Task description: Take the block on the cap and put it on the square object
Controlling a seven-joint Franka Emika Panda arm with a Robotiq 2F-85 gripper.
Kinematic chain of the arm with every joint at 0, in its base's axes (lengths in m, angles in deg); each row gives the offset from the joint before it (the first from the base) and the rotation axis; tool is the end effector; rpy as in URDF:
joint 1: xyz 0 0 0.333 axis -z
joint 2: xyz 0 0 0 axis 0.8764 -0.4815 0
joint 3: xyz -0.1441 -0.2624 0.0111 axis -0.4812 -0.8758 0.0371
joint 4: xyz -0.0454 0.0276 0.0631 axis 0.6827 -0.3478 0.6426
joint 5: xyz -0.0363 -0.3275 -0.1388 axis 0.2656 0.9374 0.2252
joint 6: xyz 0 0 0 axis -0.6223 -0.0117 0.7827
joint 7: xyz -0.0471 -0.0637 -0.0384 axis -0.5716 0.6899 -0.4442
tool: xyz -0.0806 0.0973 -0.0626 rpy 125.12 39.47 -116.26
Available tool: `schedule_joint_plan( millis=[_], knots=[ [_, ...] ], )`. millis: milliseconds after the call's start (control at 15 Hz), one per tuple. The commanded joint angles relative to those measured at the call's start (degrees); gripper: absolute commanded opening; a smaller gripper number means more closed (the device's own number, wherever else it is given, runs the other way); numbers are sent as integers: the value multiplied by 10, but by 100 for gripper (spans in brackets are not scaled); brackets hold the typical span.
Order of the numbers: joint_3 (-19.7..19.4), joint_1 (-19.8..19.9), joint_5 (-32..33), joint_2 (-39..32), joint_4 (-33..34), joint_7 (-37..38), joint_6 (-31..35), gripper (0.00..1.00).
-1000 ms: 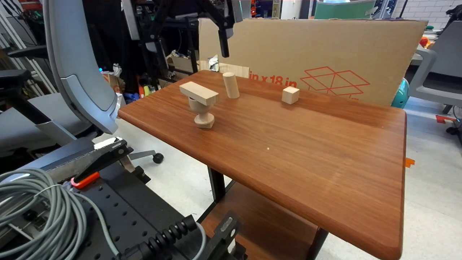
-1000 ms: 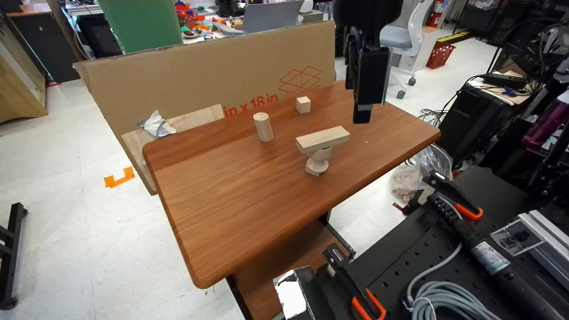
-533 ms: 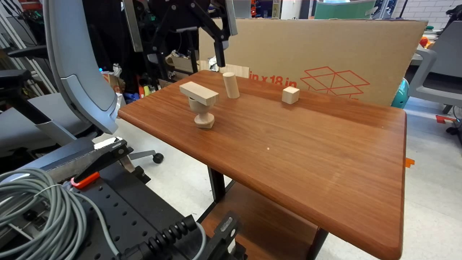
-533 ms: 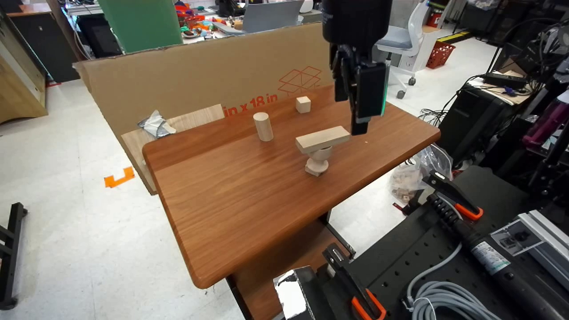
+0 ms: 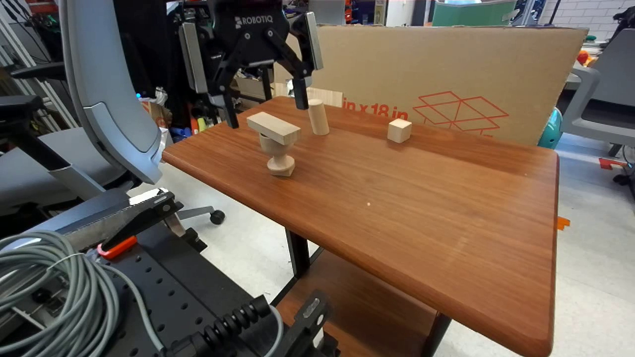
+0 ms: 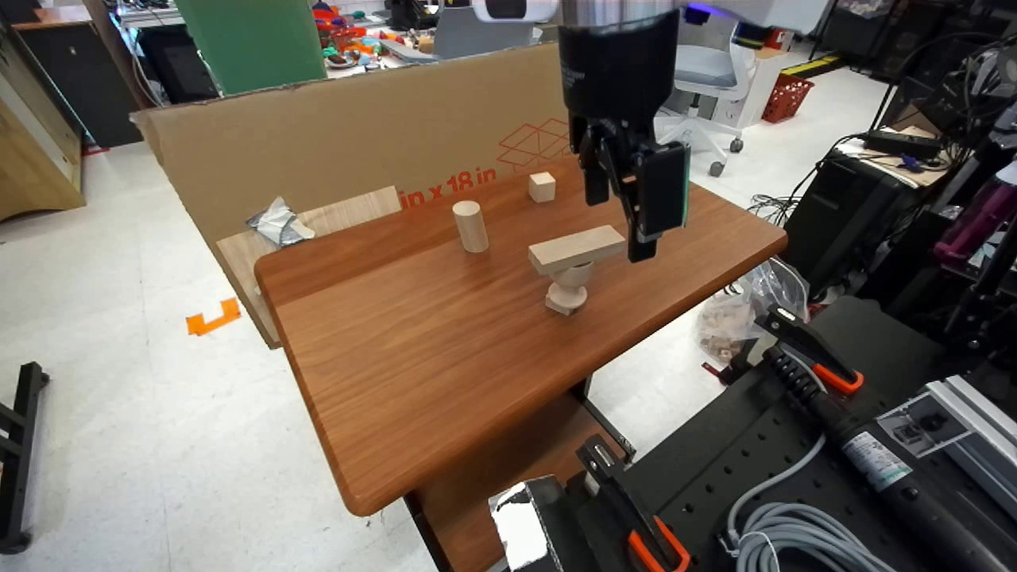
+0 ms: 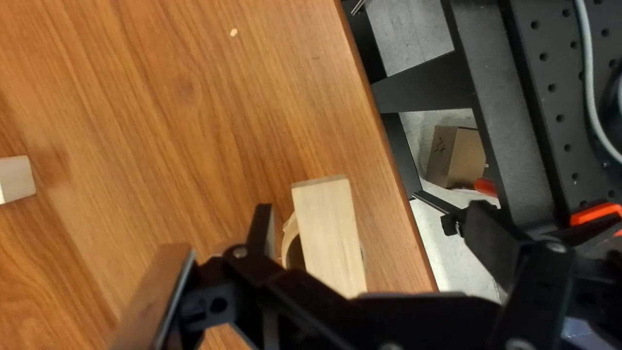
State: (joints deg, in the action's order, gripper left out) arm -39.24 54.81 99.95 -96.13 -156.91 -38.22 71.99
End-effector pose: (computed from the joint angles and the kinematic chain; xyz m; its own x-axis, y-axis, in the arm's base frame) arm 0.4598 0.0513 0.2289 0.2839 0.9398 -0.1900 0.9559 -0.2929 -0.0207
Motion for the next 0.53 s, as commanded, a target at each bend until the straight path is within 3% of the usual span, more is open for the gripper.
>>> schedule_joint_plan(
  millis=[0,467],
  knots=[
    [15,16,19,-27,25,-16,3,100],
    [19,16,27,-59,53,-24,-4,100]
  ],
)
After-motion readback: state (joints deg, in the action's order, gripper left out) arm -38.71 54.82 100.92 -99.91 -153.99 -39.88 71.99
